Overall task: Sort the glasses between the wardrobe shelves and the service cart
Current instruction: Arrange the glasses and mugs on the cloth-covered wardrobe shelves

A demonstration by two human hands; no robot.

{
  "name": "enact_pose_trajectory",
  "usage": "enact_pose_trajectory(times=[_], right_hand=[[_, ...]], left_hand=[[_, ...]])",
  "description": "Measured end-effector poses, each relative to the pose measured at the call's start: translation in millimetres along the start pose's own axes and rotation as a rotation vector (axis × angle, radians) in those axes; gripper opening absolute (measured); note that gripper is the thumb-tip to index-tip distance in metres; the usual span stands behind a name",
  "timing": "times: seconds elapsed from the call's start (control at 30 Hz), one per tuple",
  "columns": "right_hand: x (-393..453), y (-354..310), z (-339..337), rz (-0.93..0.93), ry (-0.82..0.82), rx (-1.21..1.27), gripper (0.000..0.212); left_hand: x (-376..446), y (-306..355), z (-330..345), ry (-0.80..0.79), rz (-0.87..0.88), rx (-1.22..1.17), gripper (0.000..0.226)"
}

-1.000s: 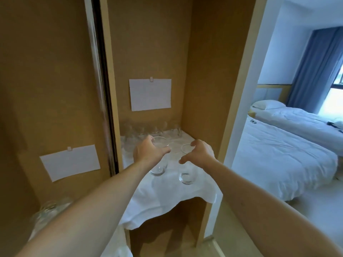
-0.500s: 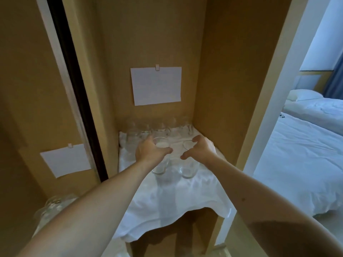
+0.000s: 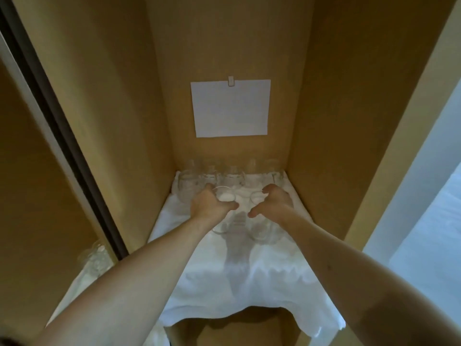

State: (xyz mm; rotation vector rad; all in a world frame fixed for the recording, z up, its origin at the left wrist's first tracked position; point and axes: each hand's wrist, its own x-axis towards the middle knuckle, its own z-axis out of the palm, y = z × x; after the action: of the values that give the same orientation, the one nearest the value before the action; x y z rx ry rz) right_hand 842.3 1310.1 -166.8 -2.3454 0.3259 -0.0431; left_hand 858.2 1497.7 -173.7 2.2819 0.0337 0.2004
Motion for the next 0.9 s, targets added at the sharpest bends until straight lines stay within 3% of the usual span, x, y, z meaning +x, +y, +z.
enact_pose_trajectory(times=[0.4, 0.6, 0.77, 0.9], right_hand=[[61.8, 17.9, 24.1, -0.017, -0.098, 0.086, 0.101], [75.8, 27.5, 63.8, -0.005, 0.01, 0.202, 0.1], [93.9, 19.4, 87.9, 0.034, 0.037, 0.267, 0.086], [99.1, 26.5, 101.5, 0.14, 0.09, 0.279, 0.099]], left_hand=[[32.9, -24.8, 33.3, 0.027, -0.108, 0.062, 0.075], [65.3, -59.1, 42.7, 0.0, -0.097, -0.086, 0.076], [85.9, -74.5, 48.0, -0.22, -0.096, -0.284, 0.068], [92.7, -88.9, 37.1, -0.412, -0.173, -0.41, 0.091]])
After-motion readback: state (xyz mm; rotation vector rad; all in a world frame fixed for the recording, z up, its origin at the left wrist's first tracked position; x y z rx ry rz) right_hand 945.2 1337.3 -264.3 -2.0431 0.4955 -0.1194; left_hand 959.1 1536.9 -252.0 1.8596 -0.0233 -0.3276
